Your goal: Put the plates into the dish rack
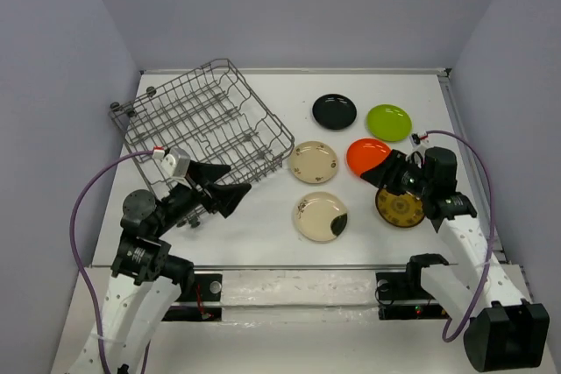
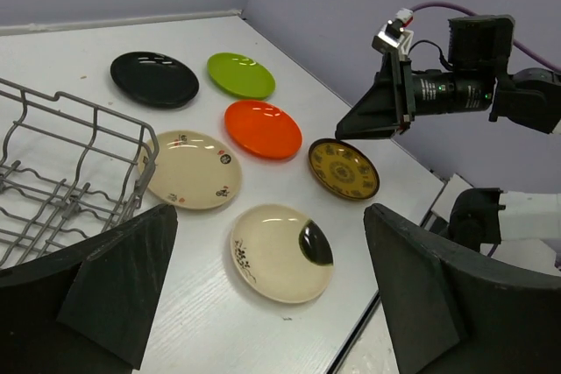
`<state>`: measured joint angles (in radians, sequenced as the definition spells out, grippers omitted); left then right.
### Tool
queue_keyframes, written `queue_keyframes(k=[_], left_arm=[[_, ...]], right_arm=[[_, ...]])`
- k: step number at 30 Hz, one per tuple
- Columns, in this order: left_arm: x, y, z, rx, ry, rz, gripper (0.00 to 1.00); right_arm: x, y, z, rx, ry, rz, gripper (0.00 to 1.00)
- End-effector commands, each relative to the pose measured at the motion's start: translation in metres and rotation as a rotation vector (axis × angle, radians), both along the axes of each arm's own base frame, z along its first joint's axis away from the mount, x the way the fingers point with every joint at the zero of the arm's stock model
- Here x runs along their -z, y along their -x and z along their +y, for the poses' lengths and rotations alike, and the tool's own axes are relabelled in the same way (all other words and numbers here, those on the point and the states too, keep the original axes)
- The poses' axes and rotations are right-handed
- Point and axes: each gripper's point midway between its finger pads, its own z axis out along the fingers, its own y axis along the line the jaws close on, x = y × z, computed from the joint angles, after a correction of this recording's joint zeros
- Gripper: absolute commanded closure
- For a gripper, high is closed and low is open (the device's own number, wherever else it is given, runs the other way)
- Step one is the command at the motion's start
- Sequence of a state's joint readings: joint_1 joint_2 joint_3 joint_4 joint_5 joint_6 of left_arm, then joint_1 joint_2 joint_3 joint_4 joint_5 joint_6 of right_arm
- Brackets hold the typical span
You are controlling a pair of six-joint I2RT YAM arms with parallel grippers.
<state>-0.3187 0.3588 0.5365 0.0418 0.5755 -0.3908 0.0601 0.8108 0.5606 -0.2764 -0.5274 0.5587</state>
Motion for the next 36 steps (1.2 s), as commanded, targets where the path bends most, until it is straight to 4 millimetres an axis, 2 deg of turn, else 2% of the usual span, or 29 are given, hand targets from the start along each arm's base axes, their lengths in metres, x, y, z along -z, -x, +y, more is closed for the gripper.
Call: queue_keyframes(k=[1, 9, 14, 15, 16, 17, 21, 22, 23, 24, 26, 31, 32, 36], left_arm=[[-0.012, 0.006, -0.004, 0.042, 0.009, -0.066, 0.01], [-0.011, 0.005, -0.003, 0.036, 0.02, -0.066, 0.01], [-0.011, 0.003, -0.002, 0.024, 0.026, -0.062, 0.01], [-0.011, 0.001, 0.0, 0.01, 0.031, -0.058, 0.01], [-0.011, 0.0, 0.001, 0.0, 0.036, -0.051, 0.01], [-0.01, -0.002, 0.001, -0.008, 0.044, -0.038, 0.01], [-0.006, -0.012, 0.006, -0.064, 0.05, -0.002, 0.01], [-0.006, -0.012, 0.007, -0.068, 0.05, 0.002, 0.01], [-0.005, -0.013, 0.007, -0.074, 0.051, 0.007, 0.01], [-0.005, -0.014, 0.007, -0.076, 0.05, 0.009, 0.01], [-0.004, -0.014, 0.007, -0.073, 0.047, 0.012, 0.01], [-0.002, -0.015, 0.006, -0.069, 0.04, 0.015, 0.01], [-0.001, -0.016, 0.006, -0.069, 0.039, 0.018, 0.01], [0.002, -0.018, 0.006, -0.073, 0.036, 0.034, 0.01]], right_arm=[[-0.003, -0.016, -0.004, 0.032, 0.0, -0.047, 0.45], [0.013, -0.037, 0.001, 0.052, 0.007, -0.016, 0.48], [0.034, -0.046, 0.021, 0.019, 0.044, 0.035, 0.48], [0.035, -0.047, 0.03, -0.004, 0.054, 0.032, 0.47], [0.049, -0.051, 0.03, 0.011, 0.084, 0.067, 0.47], [0.054, -0.052, 0.032, 0.011, 0.095, 0.082, 0.47], [0.068, -0.064, 0.044, 0.009, 0.09, 0.093, 0.47], [0.066, -0.068, 0.049, 0.002, 0.086, 0.079, 0.47], [0.076, -0.072, 0.05, 0.007, 0.089, 0.106, 0.47], [0.073, -0.077, 0.057, -0.006, 0.077, 0.093, 0.47], [0.083, -0.082, 0.065, -0.012, 0.081, 0.115, 0.47], [0.088, -0.111, 0.068, 0.043, 0.068, 0.103, 0.5], [0.099, -0.113, 0.069, 0.049, 0.072, 0.128, 0.5], [0.114, -0.126, 0.069, 0.083, 0.072, 0.155, 0.53]])
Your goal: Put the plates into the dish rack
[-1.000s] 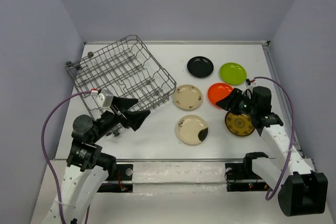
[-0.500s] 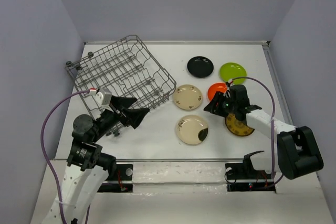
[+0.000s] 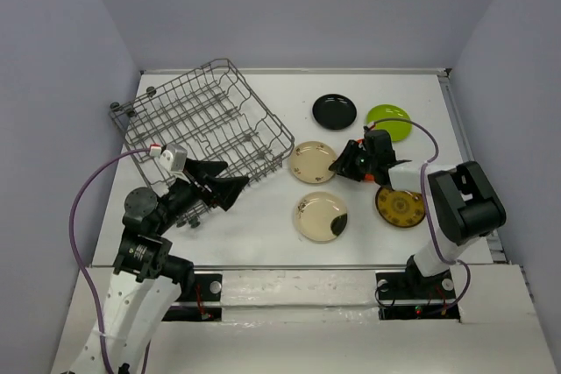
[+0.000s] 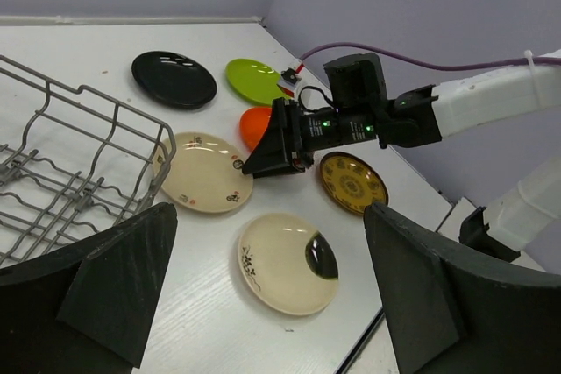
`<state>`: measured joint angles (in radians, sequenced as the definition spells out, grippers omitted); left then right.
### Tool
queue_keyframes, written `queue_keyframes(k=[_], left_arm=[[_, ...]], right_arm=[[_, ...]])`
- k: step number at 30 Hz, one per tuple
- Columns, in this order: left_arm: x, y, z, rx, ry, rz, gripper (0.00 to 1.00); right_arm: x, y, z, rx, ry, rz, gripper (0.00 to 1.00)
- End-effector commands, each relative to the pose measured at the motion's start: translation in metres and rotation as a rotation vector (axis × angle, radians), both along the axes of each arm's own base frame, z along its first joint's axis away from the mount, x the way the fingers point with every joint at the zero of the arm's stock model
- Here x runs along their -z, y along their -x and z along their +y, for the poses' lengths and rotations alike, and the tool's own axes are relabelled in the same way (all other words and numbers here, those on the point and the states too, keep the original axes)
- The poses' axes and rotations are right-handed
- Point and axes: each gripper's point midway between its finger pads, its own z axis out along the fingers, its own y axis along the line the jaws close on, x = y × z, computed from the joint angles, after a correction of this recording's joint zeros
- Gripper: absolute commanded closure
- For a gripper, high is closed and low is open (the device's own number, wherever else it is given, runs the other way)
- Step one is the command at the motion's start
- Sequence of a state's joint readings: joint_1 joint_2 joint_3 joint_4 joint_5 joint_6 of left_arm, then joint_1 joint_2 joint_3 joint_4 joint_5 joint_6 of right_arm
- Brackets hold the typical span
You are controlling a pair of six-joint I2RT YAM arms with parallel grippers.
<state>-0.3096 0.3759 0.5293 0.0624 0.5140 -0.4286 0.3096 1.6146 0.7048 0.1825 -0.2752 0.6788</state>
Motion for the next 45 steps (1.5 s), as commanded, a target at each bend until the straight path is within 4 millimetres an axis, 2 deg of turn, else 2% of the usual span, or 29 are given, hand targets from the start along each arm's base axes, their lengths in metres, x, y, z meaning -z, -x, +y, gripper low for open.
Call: queue_keyframes(k=[1, 7, 11, 12, 14, 15, 17, 18, 20, 22, 25, 26, 28, 29, 30, 32, 33, 39, 41, 45], left_arm=[[0.002, -0.006, 0.0, -0.007, 0.006, 0.005, 0.01], [0.006, -0.007, -0.003, 0.015, -0.008, 0.02, 0.01], [0.006, -0.009, -0.001, -0.002, -0.013, 0.022, 0.01], [0.005, -0.009, 0.0, -0.006, -0.013, 0.019, 0.01], [0.007, -0.01, -0.001, -0.001, -0.019, 0.026, 0.01], [0.007, -0.01, -0.002, 0.01, -0.022, 0.03, 0.01], [0.009, -0.012, -0.003, 0.013, -0.025, 0.043, 0.01], [0.01, -0.015, -0.004, 0.012, -0.027, 0.054, 0.01], [0.009, -0.018, -0.005, 0.01, -0.015, 0.072, 0.01], [0.008, -0.02, -0.007, 0.016, 0.007, 0.088, 0.01], [0.008, -0.026, -0.013, 0.034, 0.048, 0.128, 0.02], [0.01, -0.03, -0.015, 0.036, 0.053, 0.147, 0.04], [0.015, -0.033, -0.018, 0.045, 0.056, 0.173, 0.07], [0.012, -0.034, -0.02, 0.06, 0.069, 0.16, 0.08], [0.023, -0.034, -0.027, 0.099, 0.079, 0.214, 0.09], [0.025, -0.037, -0.033, 0.126, 0.104, 0.234, 0.1], [0.033, -0.039, -0.039, 0.144, 0.105, 0.273, 0.11], [0.04, -0.052, -0.05, 0.112, 0.106, 0.304, 0.13], [0.045, -0.059, -0.05, 0.078, 0.102, 0.317, 0.15], [0.043, -0.066, -0.05, 0.046, 0.107, 0.302, 0.19]], right_arm=[[-0.008, -0.034, 0.005, 0.07, -0.02, -0.075, 0.55], [0.003, -0.042, -0.003, 0.126, 0.009, -0.071, 0.69], [-0.002, -0.042, -0.018, 0.167, 0.077, -0.098, 0.8], [-0.012, -0.04, -0.023, 0.172, 0.099, -0.123, 0.86], [-0.024, -0.041, -0.031, 0.193, 0.133, -0.155, 0.93], [-0.037, -0.038, -0.034, 0.183, 0.146, -0.181, 0.93], [-0.051, -0.038, -0.044, 0.214, 0.184, -0.212, 0.93], [-0.069, -0.034, -0.048, 0.213, 0.191, -0.249, 0.93], [-0.087, -0.031, -0.056, 0.229, 0.211, -0.297, 0.93], [-0.113, -0.023, -0.061, 0.236, 0.21, -0.346, 0.93], [-0.137, -0.014, -0.064, 0.23, 0.208, -0.389, 0.93], [-0.153, -0.008, -0.061, 0.212, 0.177, -0.419, 0.93], [-0.171, -0.003, -0.053, 0.179, 0.124, -0.455, 0.93], [-0.184, 0.002, -0.04, 0.12, 0.064, -0.475, 0.93], [-0.191, 0.004, -0.032, 0.094, 0.022, -0.477, 0.93], [-0.209, 0.01, -0.007, -0.009, -0.079, -0.499, 0.93], [-0.221, 0.01, 0.002, -0.035, -0.135, -0.524, 0.93], [-0.241, 0.028, 0.059, -0.237, -0.302, -0.518, 0.93], [-0.247, 0.035, 0.072, -0.28, -0.34, -0.514, 0.93], [-0.249, 0.044, 0.096, -0.345, -0.374, -0.516, 0.93]])
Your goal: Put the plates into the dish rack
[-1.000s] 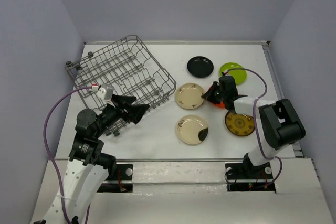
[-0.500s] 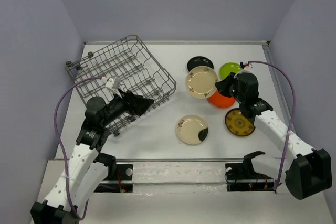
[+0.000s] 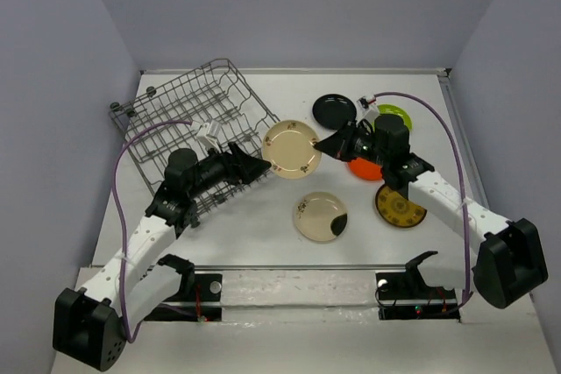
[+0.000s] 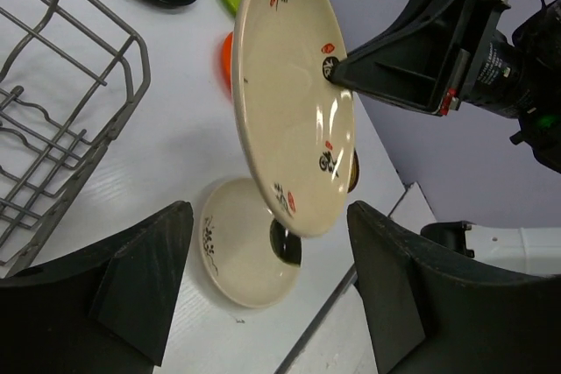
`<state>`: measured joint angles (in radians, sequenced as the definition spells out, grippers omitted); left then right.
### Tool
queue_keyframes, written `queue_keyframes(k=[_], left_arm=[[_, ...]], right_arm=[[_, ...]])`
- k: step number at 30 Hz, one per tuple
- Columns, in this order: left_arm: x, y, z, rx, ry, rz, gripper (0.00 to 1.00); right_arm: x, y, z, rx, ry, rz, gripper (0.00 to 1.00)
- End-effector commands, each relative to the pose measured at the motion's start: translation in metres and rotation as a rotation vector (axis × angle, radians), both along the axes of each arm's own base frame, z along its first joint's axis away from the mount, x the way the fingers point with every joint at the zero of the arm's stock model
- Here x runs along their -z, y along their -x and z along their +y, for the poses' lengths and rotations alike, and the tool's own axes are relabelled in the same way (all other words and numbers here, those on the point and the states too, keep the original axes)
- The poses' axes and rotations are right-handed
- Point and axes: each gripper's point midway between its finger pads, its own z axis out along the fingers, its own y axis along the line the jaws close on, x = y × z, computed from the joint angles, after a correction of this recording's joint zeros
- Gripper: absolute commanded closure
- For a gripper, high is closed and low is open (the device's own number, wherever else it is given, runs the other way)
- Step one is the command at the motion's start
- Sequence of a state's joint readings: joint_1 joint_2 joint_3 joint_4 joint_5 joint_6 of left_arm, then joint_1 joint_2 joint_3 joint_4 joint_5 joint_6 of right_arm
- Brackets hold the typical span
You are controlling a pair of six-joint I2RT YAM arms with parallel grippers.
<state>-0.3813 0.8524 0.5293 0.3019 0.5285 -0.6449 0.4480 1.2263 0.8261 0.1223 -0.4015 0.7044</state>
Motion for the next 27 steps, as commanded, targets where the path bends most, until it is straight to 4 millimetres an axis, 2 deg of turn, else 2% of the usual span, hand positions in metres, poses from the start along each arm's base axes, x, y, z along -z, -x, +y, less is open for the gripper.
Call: queue_keyframes(k=[1, 4, 7, 9, 11, 12, 13, 14, 15, 16, 18, 19, 20, 21, 22, 23, 24, 26, 27], left_arm=[[-0.021, -0.011, -0.001, -0.044, 0.035, -0.078, 0.21], [-0.015, -0.018, -0.002, -0.062, 0.015, -0.066, 0.3], [-0.008, -0.024, 0.0, -0.097, -0.012, -0.053, 0.5], [-0.007, -0.026, 0.001, -0.108, -0.022, -0.05, 0.7], [-0.006, -0.03, 0.005, -0.137, -0.041, -0.046, 0.94], [-0.008, -0.031, 0.007, -0.151, -0.046, -0.049, 0.95], [-0.009, -0.032, 0.011, -0.166, -0.071, -0.052, 0.95], [-0.011, -0.033, 0.014, -0.184, -0.09, -0.058, 0.94], [-0.025, -0.04, 0.022, -0.235, -0.104, -0.088, 0.95], [-0.021, -0.041, 0.03, -0.264, -0.161, -0.082, 0.95], [-0.029, -0.05, 0.049, -0.367, -0.221, -0.094, 0.95], [-0.047, -0.055, 0.056, -0.411, -0.237, -0.12, 0.95], [-0.038, -0.055, 0.067, -0.446, -0.304, -0.08, 0.94], [-0.052, -0.066, 0.089, -0.568, -0.372, -0.103, 0.95], [-0.044, -0.065, 0.103, -0.618, -0.44, -0.058, 0.95], [-0.052, -0.071, 0.112, -0.672, -0.457, -0.071, 0.95], [-0.052, -0.074, 0.135, -0.768, -0.534, -0.036, 0.94], [-0.044, -0.073, 0.159, -0.855, -0.638, 0.028, 0.95], [-0.046, -0.077, 0.179, -0.945, -0.687, 0.047, 0.95]], right_arm=[[-0.056, 0.012, 0.039, -0.142, -0.127, -0.128, 0.93], [-0.055, 0.016, 0.048, -0.172, -0.136, -0.13, 0.93], [-0.051, 0.018, 0.054, -0.189, -0.14, -0.121, 0.93], [-0.049, 0.017, 0.055, -0.194, -0.141, -0.118, 0.93], [-0.047, 0.017, 0.055, -0.194, -0.139, -0.116, 0.93], [-0.046, 0.017, 0.054, -0.191, -0.136, -0.118, 0.93], [-0.043, 0.016, 0.054, -0.191, -0.127, -0.116, 0.89], [-0.041, 0.015, 0.055, -0.189, -0.123, -0.113, 0.78], [-0.037, 0.015, 0.055, -0.195, -0.107, -0.11, 0.65], [-0.035, 0.014, 0.055, -0.196, -0.097, -0.108, 0.52], [-0.032, 0.012, 0.053, -0.187, -0.072, -0.108, 0.28], [-0.031, 0.013, 0.05, -0.182, -0.053, -0.119, 0.25], [-0.03, 0.013, 0.048, -0.174, -0.042, -0.126, 0.24], [-0.025, 0.01, 0.043, -0.149, -0.006, -0.132, 0.24], [-0.026, 0.006, 0.038, -0.113, 0.014, -0.144, 0.24], [-0.025, 0.008, 0.036, -0.117, 0.028, -0.147, 0.24], [-0.02, 0.004, 0.031, -0.089, 0.059, -0.155, 0.25], [-0.009, 0.002, 0.025, -0.06, 0.093, -0.155, 0.26], [-0.004, 0.001, 0.023, -0.052, 0.11, -0.156, 0.26]])
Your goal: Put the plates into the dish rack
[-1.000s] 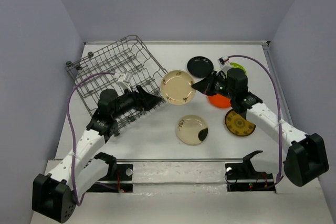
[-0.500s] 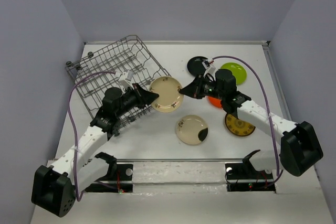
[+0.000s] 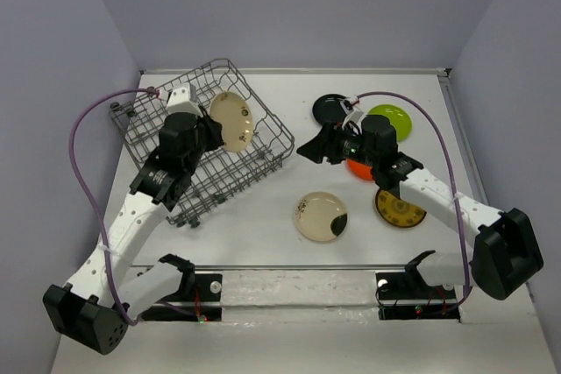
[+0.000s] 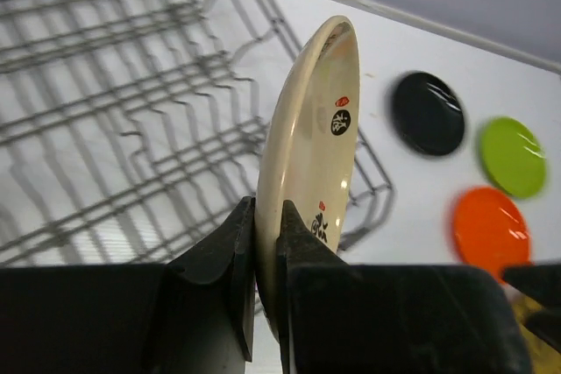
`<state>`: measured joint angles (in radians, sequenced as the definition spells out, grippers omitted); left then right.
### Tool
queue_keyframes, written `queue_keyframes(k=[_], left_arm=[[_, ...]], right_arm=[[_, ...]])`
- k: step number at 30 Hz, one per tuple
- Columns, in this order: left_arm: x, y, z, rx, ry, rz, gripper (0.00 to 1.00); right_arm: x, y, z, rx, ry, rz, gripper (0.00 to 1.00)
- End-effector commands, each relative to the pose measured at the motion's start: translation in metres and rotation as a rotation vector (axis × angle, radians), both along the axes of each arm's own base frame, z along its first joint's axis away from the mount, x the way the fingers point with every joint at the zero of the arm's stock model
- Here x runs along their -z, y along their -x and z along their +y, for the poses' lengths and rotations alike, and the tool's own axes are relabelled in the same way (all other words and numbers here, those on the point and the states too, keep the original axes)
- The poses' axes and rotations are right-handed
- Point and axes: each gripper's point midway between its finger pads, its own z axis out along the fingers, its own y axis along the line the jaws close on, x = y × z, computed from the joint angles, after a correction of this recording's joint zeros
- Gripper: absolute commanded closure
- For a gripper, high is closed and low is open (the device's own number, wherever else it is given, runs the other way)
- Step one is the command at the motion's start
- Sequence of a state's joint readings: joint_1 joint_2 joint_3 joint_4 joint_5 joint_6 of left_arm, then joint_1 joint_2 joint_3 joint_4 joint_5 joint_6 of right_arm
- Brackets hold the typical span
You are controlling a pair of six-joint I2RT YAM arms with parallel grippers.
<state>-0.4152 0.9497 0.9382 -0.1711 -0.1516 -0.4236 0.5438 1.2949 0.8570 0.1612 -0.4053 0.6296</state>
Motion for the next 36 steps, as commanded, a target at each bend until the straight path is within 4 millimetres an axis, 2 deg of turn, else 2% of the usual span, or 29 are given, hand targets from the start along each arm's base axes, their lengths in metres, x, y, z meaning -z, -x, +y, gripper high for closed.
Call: queue_keyframes(k=[1, 3, 4, 5, 7, 10, 12, 18, 21, 29, 36], left_arm=[[0.002, -0.008, 0.101, -0.432, -0.29, 0.102, 0.95], [0.013, -0.009, 0.122, -0.487, -0.309, 0.166, 0.95], [0.016, -0.008, 0.144, -0.545, -0.314, 0.189, 0.95], [0.021, -0.007, 0.155, -0.578, -0.328, 0.212, 0.95], [0.029, 0.002, 0.187, -0.705, -0.383, 0.255, 0.95], [0.047, 0.015, 0.215, -0.811, -0.483, 0.345, 0.94], [0.056, 0.016, 0.224, -0.852, -0.529, 0.385, 0.95], [0.074, 0.005, 0.23, -0.873, -0.574, 0.443, 0.95], [0.072, -0.004, 0.232, -0.877, -0.584, 0.442, 0.95], [0.087, -0.032, 0.223, -0.81, -0.577, 0.46, 0.95], [0.069, -0.044, 0.216, -0.784, -0.527, 0.4, 0.95]], right_arm=[[-0.005, -0.012, -0.014, 0.074, 0.069, -0.099, 0.26], [0.011, -0.017, -0.019, 0.108, 0.102, -0.083, 0.26], [0.016, -0.018, -0.02, 0.12, 0.113, -0.077, 0.26], [0.024, -0.02, -0.023, 0.135, 0.127, -0.069, 0.27], [0.026, -0.024, -0.024, 0.159, 0.116, -0.085, 0.28], [0.029, -0.028, -0.029, 0.202, 0.092, -0.126, 0.29], [0.034, -0.029, -0.031, 0.216, 0.09, -0.137, 0.3], [0.048, -0.032, -0.027, 0.206, 0.09, -0.117, 0.3], [0.06, -0.033, -0.022, 0.184, 0.098, -0.089, 0.3], [0.062, -0.033, -0.019, 0.172, 0.089, -0.09, 0.3], [0.066, -0.034, -0.018, 0.17, 0.099, -0.083, 0.3]])
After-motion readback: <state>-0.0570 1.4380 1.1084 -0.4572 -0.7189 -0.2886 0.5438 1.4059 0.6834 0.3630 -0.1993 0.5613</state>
